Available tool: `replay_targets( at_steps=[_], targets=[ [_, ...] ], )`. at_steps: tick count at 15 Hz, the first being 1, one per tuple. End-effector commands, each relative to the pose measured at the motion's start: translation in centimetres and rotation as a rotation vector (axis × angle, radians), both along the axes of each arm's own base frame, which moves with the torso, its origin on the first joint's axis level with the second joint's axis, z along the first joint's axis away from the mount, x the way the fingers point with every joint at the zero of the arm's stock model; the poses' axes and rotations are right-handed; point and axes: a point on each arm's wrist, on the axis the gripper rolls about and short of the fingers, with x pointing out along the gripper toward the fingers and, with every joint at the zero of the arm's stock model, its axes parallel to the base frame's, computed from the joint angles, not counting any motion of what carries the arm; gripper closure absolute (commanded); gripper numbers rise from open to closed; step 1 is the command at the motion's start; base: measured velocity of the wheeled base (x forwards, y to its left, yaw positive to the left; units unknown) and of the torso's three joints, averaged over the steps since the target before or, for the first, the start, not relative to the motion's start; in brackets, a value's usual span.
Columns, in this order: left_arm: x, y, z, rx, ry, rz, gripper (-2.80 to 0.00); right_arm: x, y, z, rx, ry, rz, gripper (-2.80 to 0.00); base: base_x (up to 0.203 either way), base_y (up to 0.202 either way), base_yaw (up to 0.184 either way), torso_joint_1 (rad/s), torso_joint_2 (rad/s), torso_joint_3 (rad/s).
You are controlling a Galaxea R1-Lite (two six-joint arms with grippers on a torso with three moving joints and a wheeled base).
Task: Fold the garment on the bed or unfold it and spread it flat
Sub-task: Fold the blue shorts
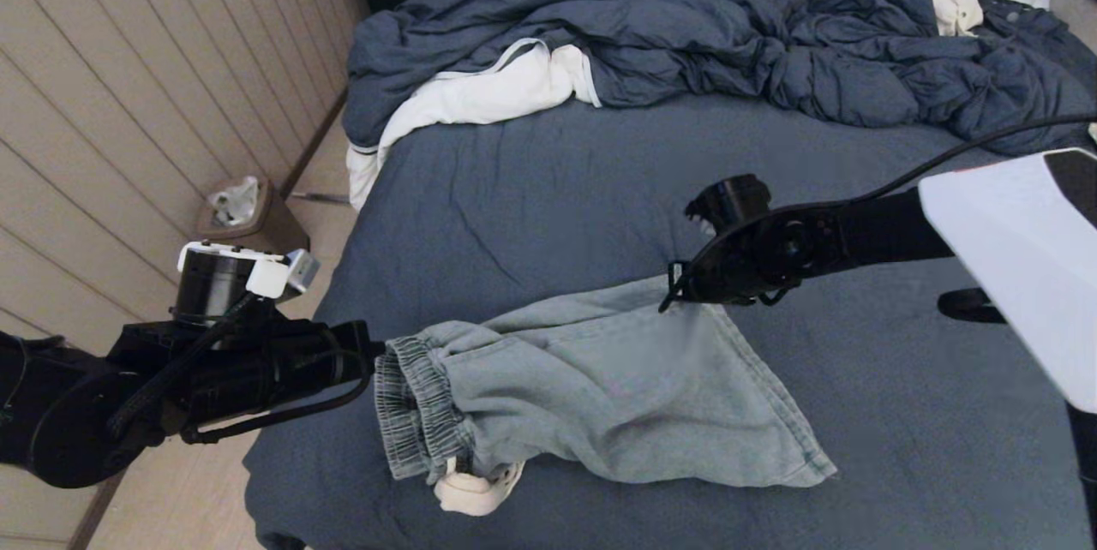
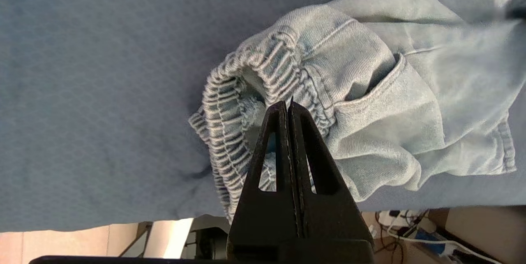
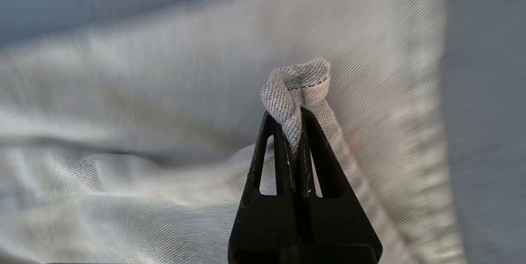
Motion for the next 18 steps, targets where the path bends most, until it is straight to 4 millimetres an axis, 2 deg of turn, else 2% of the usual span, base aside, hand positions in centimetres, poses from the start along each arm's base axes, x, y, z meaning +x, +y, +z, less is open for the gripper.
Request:
replay_targets(
  at_steps=[1, 3, 5, 9, 13, 16, 18],
  targets=[
    [0.0, 0.0, 0.1, -0.004, -0.009, 0.004, 0.00, -0.6, -0.5, 2.7, 0.014, -0.081, -0.020, 0.00, 0.000, 0.000, 0.000, 0.000, 0.00, 0.000],
    [0.0, 0.1, 0.0, 0.008, -0.016, 0.025, 0.00, -0.8, -1.1, 3.9, 0.011, -0.120, -0.047, 0.00, 0.000, 0.000, 0.000, 0.000, 0.00, 0.000],
    [0.1, 0.1, 0.2, -0.001, -0.045, 0.029, 0.00, -0.5, -1.1, 3.8, -0.005, -0.139, -0.073, 0.00, 0.000, 0.000, 0.000, 0.000, 0.00, 0.000],
    [0.1, 0.1, 0.3, -0.009, -0.072, 0.036, 0.00, 1.7, -1.4, 1.6, -0.077, -0.143, -0.167, 0.00, 0.000, 0.000, 0.000, 0.000, 0.00, 0.000],
    [0.2, 0.1, 0.4, -0.016, -0.087, 0.038, 0.00, 3.4, -2.5, 0.2, -0.084, -0.138, -0.205, 0.00, 0.000, 0.000, 0.000, 0.000, 0.00, 0.000],
    [0.2, 0.1, 0.4, -0.016, -0.087, 0.038, 0.00, 3.9, -2.7, -0.7, -0.089, -0.124, -0.209, 0.00, 0.000, 0.000, 0.000, 0.000, 0.00, 0.000],
    [0.2, 0.1, 0.4, -0.017, -0.086, 0.038, 0.00, 3.8, -2.6, -0.6, -0.086, -0.125, -0.210, 0.00, 0.000, 0.000, 0.000, 0.000, 0.00, 0.000]
  ],
)
